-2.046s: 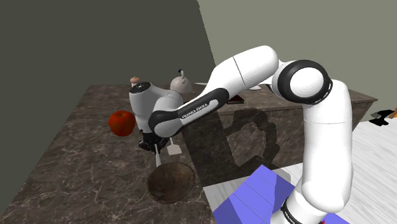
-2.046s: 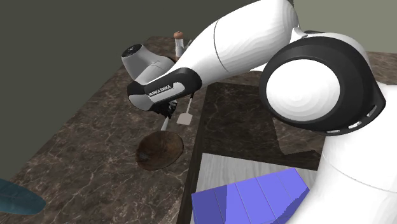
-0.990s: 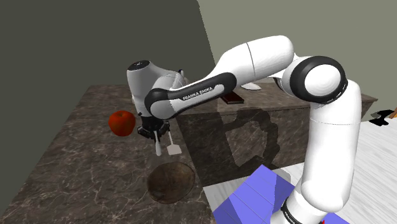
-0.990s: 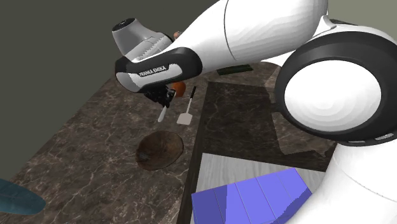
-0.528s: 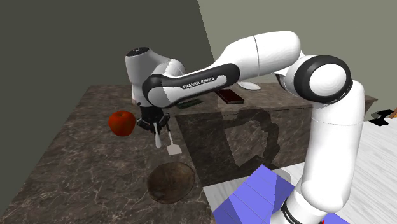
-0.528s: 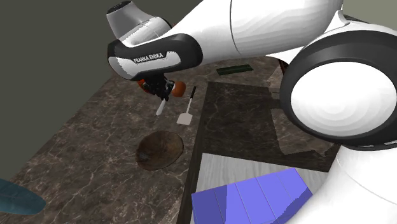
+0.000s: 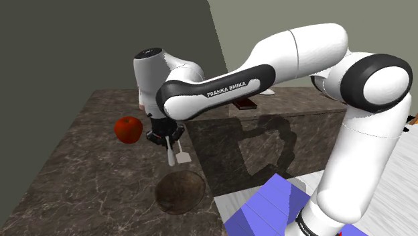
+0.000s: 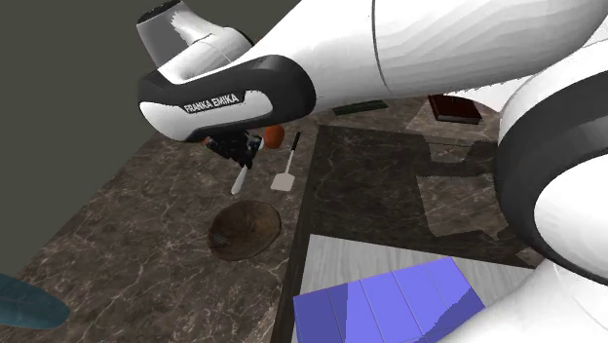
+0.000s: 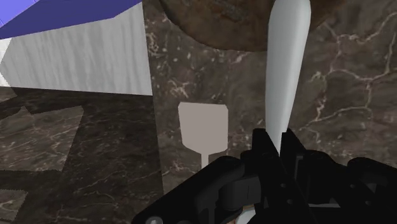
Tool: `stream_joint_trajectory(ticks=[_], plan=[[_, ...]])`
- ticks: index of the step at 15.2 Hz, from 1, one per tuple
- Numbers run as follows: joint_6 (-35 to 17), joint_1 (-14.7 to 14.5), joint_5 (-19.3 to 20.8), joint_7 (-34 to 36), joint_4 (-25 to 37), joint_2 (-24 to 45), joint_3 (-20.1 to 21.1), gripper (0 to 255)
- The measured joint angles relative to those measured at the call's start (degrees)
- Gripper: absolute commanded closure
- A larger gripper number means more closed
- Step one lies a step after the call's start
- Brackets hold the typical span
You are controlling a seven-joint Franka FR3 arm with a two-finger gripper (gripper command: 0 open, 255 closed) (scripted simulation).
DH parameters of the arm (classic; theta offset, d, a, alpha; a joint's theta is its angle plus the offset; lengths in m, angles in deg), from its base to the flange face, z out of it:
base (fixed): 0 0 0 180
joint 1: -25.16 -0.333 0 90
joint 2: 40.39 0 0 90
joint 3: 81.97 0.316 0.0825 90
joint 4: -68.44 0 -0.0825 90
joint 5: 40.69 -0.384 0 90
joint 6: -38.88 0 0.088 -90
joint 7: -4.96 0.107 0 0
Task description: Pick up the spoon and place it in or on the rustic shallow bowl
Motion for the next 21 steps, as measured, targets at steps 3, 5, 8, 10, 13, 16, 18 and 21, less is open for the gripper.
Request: stream_joint_trajectory(ticks=[3, 5, 8, 10, 13, 16, 18, 21], plan=[[-1.30, -0.13, -3.78, 0.60, -5.95, -5.90, 1.26, 255], [-1.34, -0.89, -6.00, 1.46, -8.51, -9.00, 2.19, 255], [-1.61, -1.95, -9.40, 1.91, -12.43, -13.70, 2.98, 255], [-1.26, -3.10, -11.49, 2.87, -14.21, -16.31, 3.80, 255], [-2.57, -3.72, -12.44, 3.57, -16.55, -17.52, 4.21, 255], [-4.71, -3.78, -12.06, 4.40, -18.37, -16.94, 4.54, 255], [-6.16, -3.71, -11.56, 4.93, -19.38, -16.29, 4.72, 255], [-8.31, -3.72, -10.68, 6.09, -20.80, -15.14, 5.16, 255]])
